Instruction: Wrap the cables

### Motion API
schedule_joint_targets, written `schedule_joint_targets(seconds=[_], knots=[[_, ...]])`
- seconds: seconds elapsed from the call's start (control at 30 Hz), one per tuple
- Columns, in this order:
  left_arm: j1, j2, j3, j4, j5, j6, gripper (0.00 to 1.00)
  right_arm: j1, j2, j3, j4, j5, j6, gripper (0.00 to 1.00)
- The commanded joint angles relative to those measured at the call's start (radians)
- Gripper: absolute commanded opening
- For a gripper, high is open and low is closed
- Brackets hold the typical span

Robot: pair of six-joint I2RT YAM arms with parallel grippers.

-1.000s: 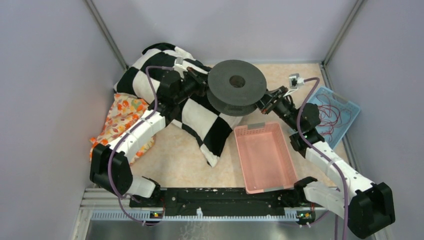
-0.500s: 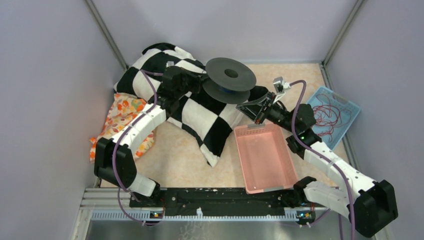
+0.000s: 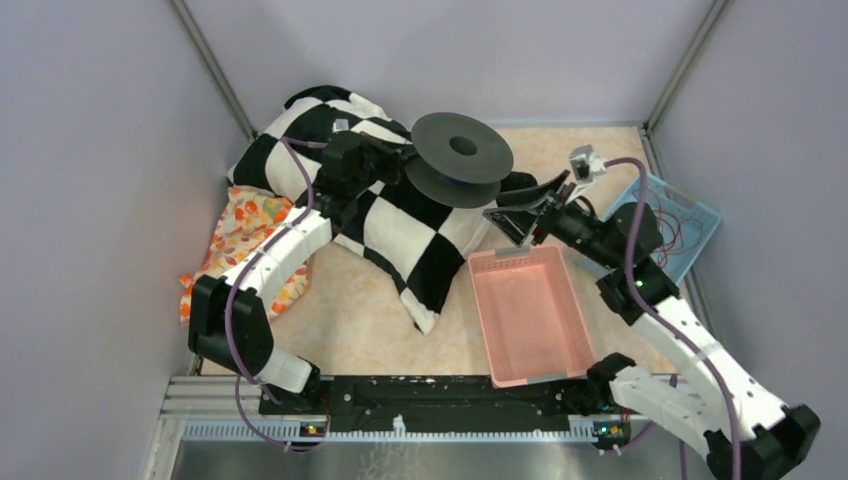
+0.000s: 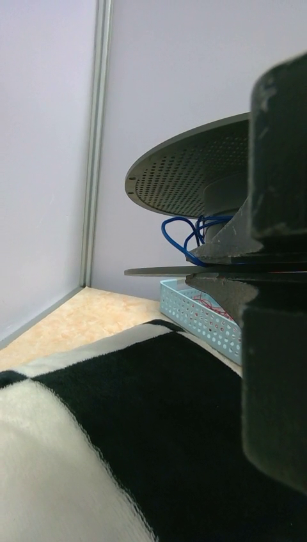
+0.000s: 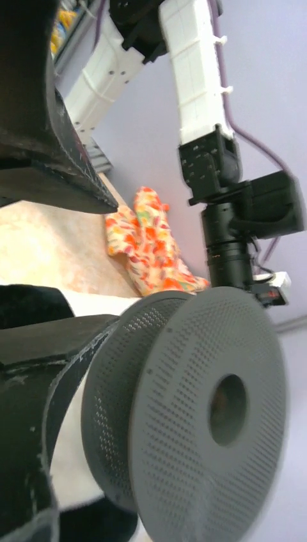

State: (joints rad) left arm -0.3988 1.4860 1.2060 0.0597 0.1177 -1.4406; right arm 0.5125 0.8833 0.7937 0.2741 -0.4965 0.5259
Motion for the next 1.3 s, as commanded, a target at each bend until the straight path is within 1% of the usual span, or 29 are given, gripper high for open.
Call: schedule_joint_targets(seconds=[0.0, 0.03, 0.1, 0.2, 0.27, 0.37, 0.43, 0.5, 0.6, 0.67, 0.73, 0.77, 0.83, 0.93, 1.0, 1.2, 1.27], knots=[[0.022, -0.014, 0.035, 0.193, 0.102, 0.03, 0.0, 0.007, -0.175, 0.127, -0.295, 0.239, -0.178, 0.68], [0.029, -0.002, 0.041, 0.221, 0.14, 0.036, 0.0, 0.006, -0.207, 0.137, -0.339, 0.308, -0.199, 0.75], [0.044, 0.035, 0.082, 0.249, 0.23, 0.052, 0.0, 0.005, -0.251, 0.163, -0.428, 0.454, -0.239, 0.83], [0.052, 0.101, 0.153, 0.257, 0.362, 0.074, 0.0, 0.005, -0.254, 0.216, -0.593, 0.681, -0.261, 0.87], [0.053, 0.151, 0.182, 0.314, 0.446, 0.074, 0.0, 0.005, -0.233, 0.259, -0.675, 0.76, -0.26, 0.88], [0.049, 0.216, 0.236, 0.382, 0.544, 0.067, 0.0, -0.004, -0.221, 0.285, -0.74, 0.848, -0.221, 0.89], [0.04, 0.259, 0.289, 0.387, 0.588, 0.09, 0.0, -0.016, -0.219, 0.297, -0.762, 0.864, -0.2, 0.9], [0.023, 0.299, 0.351, 0.375, 0.62, 0.122, 0.0, -0.034, -0.213, 0.315, -0.783, 0.848, -0.192, 0.91], [-0.009, 0.356, 0.437, 0.364, 0.656, 0.153, 0.0, -0.084, -0.172, 0.373, -0.844, 0.77, -0.201, 0.95], [-0.032, 0.4, 0.498, 0.362, 0.681, 0.173, 0.0, -0.139, -0.144, 0.416, -0.879, 0.704, -0.204, 0.95], [-0.052, 0.462, 0.585, 0.3, 0.694, 0.204, 0.0, -0.187, -0.14, 0.439, -0.882, 0.684, -0.202, 0.95], [-0.062, 0.497, 0.644, 0.278, 0.698, 0.216, 0.0, -0.204, -0.145, 0.445, -0.873, 0.691, -0.202, 0.95], [-0.078, 0.566, 0.716, 0.284, 0.713, 0.214, 0.0, -0.216, -0.14, 0.477, -0.866, 0.719, -0.205, 0.95], [-0.099, 0.676, 0.815, 0.32, 0.735, 0.179, 0.0, -0.216, -0.12, 0.548, -0.885, 0.76, -0.206, 0.96], [-0.115, 0.739, 0.883, 0.343, 0.741, 0.16, 0.0, -0.216, -0.127, 0.564, -0.891, 0.809, -0.201, 0.96], [-0.176, 0.907, 1.087, 0.384, 0.685, 0.141, 0.0, -0.216, -0.181, 0.55, -0.885, 0.849, -0.193, 0.97], [-0.195, 0.951, 1.122, 0.411, 0.653, 0.139, 0.0, -0.216, -0.185, 0.552, -0.905, 0.856, -0.19, 0.97]])
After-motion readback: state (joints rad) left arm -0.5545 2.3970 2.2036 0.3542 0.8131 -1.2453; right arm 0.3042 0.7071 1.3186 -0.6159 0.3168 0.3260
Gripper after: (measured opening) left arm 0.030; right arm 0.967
